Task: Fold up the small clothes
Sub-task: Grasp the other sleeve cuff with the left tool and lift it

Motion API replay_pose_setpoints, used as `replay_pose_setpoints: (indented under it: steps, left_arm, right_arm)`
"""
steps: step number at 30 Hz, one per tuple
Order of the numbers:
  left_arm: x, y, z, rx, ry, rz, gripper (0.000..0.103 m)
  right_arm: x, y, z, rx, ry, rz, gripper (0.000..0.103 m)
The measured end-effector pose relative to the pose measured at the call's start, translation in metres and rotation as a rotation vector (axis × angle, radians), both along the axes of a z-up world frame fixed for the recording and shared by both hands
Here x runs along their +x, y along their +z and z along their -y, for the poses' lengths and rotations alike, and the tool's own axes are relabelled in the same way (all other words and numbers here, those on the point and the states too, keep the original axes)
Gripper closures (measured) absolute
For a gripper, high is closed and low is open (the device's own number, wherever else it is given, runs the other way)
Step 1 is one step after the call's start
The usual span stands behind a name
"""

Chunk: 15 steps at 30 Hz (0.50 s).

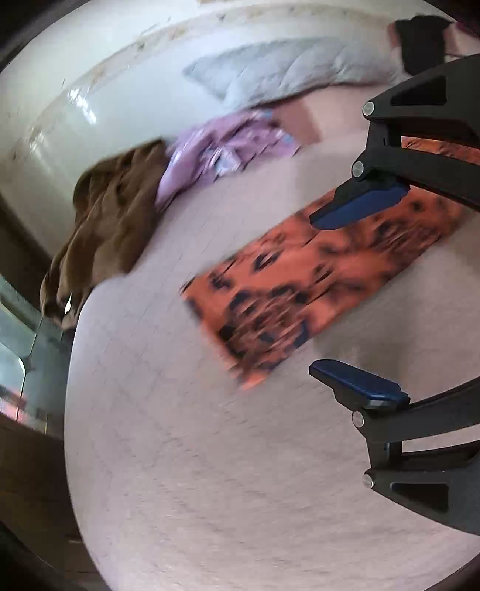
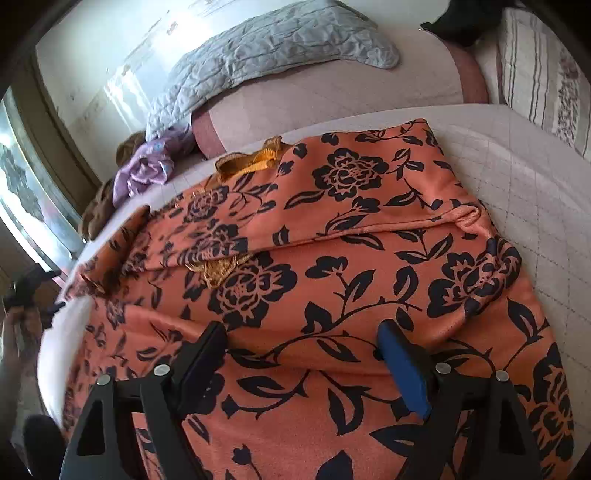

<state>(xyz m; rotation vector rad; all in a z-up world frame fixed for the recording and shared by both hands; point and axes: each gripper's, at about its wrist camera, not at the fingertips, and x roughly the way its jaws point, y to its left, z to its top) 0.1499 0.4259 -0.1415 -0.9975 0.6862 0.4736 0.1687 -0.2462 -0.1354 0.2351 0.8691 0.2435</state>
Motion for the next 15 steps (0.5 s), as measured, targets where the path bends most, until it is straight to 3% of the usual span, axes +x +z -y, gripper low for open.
replay_pose_setpoints:
  steps: [8, 9, 10, 11, 13, 15]
  left_arm:
    - [0.032, -0.005, -0.018, 0.03, 0.019, -0.037, 0.022]
    - [0.033, -0.003, -0.019, 0.049, 0.025, -0.059, 0.034]
    - [0.035, -0.001, -0.019, 0.086, 0.036, -0.104, 0.057]
    - [0.042, -0.004, -0.022, 0.1, 0.012, -0.151, 0.096]
    - [0.039, -0.007, -0.028, 0.07, -0.004, -0.135, 0.098]
    - [0.041, 0.012, -0.017, 0.17, -0.049, -0.141, 0.098]
  right_arm:
    - [0.004, -0.003, 0.001, 0.02, 0.0, -0.007, 0.016]
    - [0.004, -0.003, 0.001, 0.018, -0.001, -0.006, 0.016]
    - [0.004, -0.004, 0.001, 0.02, -0.001, -0.005, 0.016]
    - [0.004, -0.004, 0.002, 0.024, -0.002, -0.005, 0.016]
    - [0.004, -0.004, 0.002, 0.028, -0.002, -0.006, 0.016]
    - [0.004, -0.005, 0.002, 0.029, -0.001, -0.007, 0.016]
